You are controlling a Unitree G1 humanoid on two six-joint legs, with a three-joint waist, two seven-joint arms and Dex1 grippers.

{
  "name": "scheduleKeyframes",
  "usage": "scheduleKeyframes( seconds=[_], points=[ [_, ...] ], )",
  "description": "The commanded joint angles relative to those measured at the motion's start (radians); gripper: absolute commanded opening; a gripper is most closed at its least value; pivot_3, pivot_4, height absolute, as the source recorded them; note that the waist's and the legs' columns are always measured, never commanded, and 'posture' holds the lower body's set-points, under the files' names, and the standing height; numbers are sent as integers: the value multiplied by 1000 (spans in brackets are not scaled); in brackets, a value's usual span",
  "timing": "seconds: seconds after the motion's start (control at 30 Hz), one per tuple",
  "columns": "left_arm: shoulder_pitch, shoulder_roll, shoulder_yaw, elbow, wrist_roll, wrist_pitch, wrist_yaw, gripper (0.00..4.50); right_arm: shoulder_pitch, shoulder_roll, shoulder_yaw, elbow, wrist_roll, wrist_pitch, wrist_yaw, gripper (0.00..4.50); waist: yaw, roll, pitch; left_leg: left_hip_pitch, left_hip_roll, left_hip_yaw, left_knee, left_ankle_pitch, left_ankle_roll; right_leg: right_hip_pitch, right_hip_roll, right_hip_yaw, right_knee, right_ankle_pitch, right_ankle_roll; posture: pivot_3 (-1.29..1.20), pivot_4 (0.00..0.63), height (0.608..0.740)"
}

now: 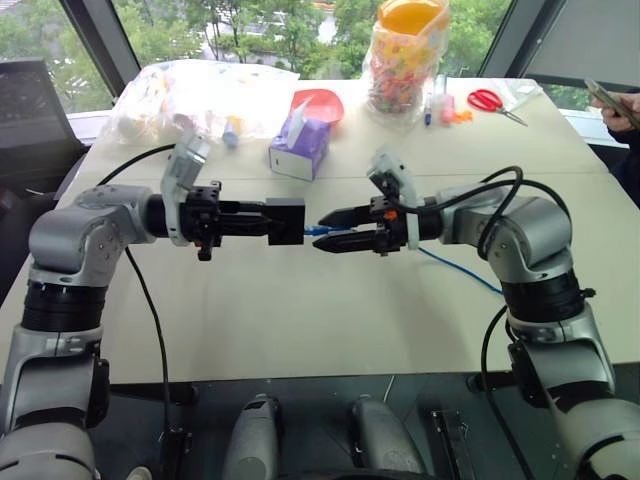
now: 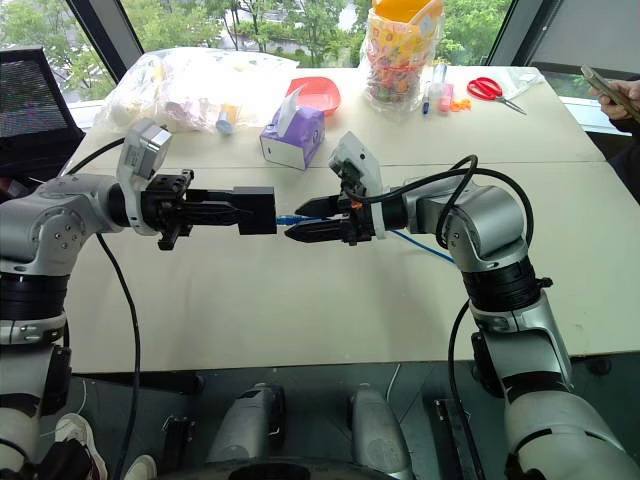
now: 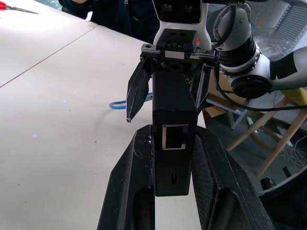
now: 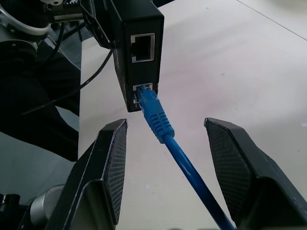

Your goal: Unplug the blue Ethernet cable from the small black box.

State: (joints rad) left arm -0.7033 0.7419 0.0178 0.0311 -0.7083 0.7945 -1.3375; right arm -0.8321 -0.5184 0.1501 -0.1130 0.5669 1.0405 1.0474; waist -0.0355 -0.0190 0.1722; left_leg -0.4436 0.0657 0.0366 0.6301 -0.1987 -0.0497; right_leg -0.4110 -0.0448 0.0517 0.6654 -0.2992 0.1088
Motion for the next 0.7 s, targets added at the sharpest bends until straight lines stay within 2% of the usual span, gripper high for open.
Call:
scheduleKeyframes(
  seconds=[0.03, 0.57, 0.67, 0.7],
  points=[
    [-7, 9, 20, -31, -6, -23, -9, 450, -27, -2, -14, -23, 33, 0, 5, 2652, 0, 0, 0, 0, 0, 0, 0, 0, 0, 0, 0, 0, 0, 0, 0, 0, 150, 735],
    [6, 7, 4, -34, 20, -50, -17, 450, -48, 15, -12, -34, 84, 39, -21, 2652, 0, 0, 0, 0, 0, 0, 0, 0, 0, 0, 0, 0, 0, 0, 0, 0, 150, 735],
    [9, 7, 4, -35, 22, -53, -16, 450, -54, 23, -13, -27, 88, 39, -30, 1830, 0, 0, 0, 0, 0, 0, 0, 0, 0, 0, 0, 0, 0, 0, 0, 0, 150, 735],
    [8, 6, 4, -35, 23, -53, -16, 450, -55, 23, -13, -26, 87, 39, -31, 1376, 0, 0, 0, 0, 0, 0, 0, 0, 0, 0, 0, 0, 0, 0, 0, 0, 150, 735]
  ],
)
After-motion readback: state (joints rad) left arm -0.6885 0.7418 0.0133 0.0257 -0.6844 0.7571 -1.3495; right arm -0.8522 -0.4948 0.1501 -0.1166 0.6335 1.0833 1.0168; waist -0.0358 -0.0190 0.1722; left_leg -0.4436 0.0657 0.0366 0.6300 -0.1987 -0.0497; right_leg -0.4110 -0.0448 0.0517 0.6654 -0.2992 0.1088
